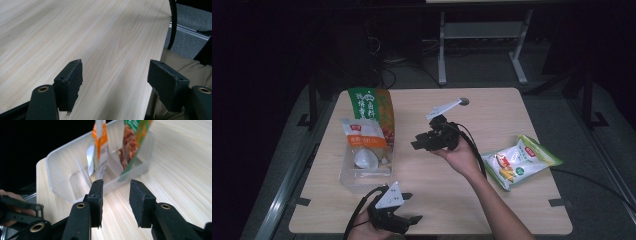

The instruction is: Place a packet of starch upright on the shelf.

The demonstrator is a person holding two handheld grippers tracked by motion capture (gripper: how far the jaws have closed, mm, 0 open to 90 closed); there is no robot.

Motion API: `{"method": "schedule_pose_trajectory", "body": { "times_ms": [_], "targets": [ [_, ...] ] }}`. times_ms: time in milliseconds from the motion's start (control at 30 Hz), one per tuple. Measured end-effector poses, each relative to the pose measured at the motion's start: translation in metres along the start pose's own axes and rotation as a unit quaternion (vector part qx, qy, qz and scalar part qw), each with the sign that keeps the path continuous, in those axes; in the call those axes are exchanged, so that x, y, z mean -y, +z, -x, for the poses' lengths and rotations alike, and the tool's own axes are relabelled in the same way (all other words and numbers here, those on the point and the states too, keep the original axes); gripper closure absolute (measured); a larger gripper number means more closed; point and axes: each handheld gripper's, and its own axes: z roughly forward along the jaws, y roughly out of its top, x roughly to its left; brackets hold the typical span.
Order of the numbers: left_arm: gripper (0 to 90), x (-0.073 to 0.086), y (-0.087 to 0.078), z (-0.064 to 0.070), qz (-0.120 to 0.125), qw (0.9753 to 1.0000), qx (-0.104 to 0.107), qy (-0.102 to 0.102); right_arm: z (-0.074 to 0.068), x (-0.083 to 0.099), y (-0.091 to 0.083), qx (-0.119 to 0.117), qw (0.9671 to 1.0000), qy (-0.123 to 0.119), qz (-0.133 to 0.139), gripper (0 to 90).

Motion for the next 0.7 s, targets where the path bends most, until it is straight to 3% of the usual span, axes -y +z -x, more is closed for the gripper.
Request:
{"method": "schedule_pose_trajectory", "body": {
  "times_ms": [267,367,700],
  "targets": [
    [27.7,-0.001,0.000,-0.002,-0.001,0.9999,-0.002,0.013,0.013,0.022,-0.024,0.020,0.9995,0.024,-0.004,61.8],
    [27.7,-0.001,0.001,-0.001,0.000,1.0000,0.001,0.006,0.017,0.029,-0.033,0.028,0.9992,0.030,-0.004,61.5],
    [27.5,-0.002,0.002,-0.001,0.002,0.9999,0.001,0.012,0.026,0.052,-0.055,0.050,0.9973,0.053,-0.005,60.0]
  ]
}}
